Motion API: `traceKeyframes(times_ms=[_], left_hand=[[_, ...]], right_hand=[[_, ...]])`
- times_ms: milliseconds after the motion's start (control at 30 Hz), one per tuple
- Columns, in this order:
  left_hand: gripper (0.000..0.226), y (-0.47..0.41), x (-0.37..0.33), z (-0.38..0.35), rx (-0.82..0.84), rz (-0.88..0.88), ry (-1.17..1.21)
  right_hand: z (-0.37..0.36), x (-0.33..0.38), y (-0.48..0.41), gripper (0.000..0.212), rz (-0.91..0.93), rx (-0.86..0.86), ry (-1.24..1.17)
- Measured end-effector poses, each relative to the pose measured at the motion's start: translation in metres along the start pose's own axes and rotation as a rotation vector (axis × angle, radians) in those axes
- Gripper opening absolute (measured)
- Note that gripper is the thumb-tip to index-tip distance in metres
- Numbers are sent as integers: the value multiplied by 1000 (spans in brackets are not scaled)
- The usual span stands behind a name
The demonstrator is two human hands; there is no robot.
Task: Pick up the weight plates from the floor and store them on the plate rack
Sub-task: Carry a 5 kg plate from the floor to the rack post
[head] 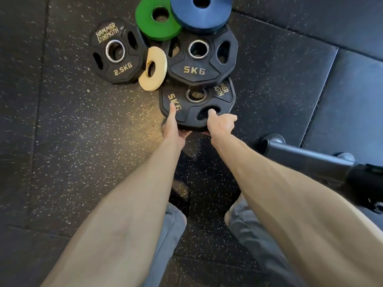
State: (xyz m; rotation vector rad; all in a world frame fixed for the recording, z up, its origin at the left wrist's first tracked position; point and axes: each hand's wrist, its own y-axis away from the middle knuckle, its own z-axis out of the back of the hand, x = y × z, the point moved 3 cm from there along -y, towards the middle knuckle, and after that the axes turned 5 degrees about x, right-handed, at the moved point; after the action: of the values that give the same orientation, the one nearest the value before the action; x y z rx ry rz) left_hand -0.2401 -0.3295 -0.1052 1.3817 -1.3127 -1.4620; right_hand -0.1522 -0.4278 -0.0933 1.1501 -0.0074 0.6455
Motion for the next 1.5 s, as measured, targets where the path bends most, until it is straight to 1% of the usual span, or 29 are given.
traceKeyframes(times_ms=[100, 167, 200, 267, 333, 400, 433, 500, 600, 633, 700, 733, 800, 833, 900, 967, 1033, 1067, 1100, 1133, 1167, 1200, 1267, 1333, 1400, 1500], left_hand=[[50, 15, -4, -8, 18, -11, 46], [40, 27, -2, -9, 20, 25, 87], [35, 35, 2, -9, 20, 53, 99], [32, 52, 19, -8, 15, 105, 126], [36, 67, 39, -5, 15, 133, 151], [37, 78, 61, -1, 22, 172, 180], [34, 86, 70, 1, 15, 199, 200], [29, 99, 86, 8, -14, 252, 224], [40, 112, 103, 20, -27, 324, 207], [43, 118, 106, 24, -37, 342, 188], [47, 132, 114, 32, -32, 418, 125], [50, 140, 117, 35, -24, 474, 70], [54, 152, 119, 42, -46, 541, -87], [55, 161, 118, 43, -71, 538, -182], [52, 175, 109, 42, -86, 452, -368], [54, 187, 98, 30, -27, 374, -430], [72, 158, 101, 32, 21, 286, -515], [87, 118, 115, 42, 32, 260, -565], [102, 79, 129, 52, 41, 247, -608], [111, 60, 133, 56, 56, 261, -590], [115, 53, 130, 57, 66, 239, -564], [116, 73, 121, 48, 96, 215, -540], [109, 161, 77, 21, 129, 161, -531], [89, 219, 49, 7, 139, 153, -537], [74, 265, 25, -4, 121, 144, -561], [56, 331, -12, -30, 60, -7, -584]], right_hand=[[12, 15, 12, 63, 39, -16, 26], [24, 16, 21, 62, 59, -37, 66], [31, 14, 25, 60, 55, -48, 50], [48, 6, 31, 56, 14, -68, -28], [61, -4, 33, 49, -34, -63, -160], [73, -13, 38, 48, -63, -44, -293], [78, -17, 38, 49, -62, -35, -297], [87, -20, 43, 47, -56, -14, -255], [94, -16, 69, 39, -76, -15, -168], [95, -15, 77, 38, -60, -23, -105], [96, -14, 97, 52, 51, -56, 89], [98, -14, 109, 55, 107, -55, 168], [109, -12, 134, 52, 197, -50, 274], [114, -10, 146, 51, 248, -45, 314], [124, -4, 169, 48, 360, -9, 375], [137, 8, 195, 40, 456, 36, 417], [155, 22, 222, 32, 530, 76, 405], [163, 28, 234, 31, 562, 98, 394], [171, 35, 245, 32, 593, 121, 379], [178, 40, 254, 32, 607, 141, 364], [186, 45, 262, 33, 612, 158, 356], [194, 50, 269, 34, 622, 168, 346], [214, 63, 281, 35, 643, 174, 307], [239, 71, 287, 34, 631, 169, 258], [266, 75, 294, 35, 600, 151, 214], [307, 80, 314, 35, 584, 112, 139]])
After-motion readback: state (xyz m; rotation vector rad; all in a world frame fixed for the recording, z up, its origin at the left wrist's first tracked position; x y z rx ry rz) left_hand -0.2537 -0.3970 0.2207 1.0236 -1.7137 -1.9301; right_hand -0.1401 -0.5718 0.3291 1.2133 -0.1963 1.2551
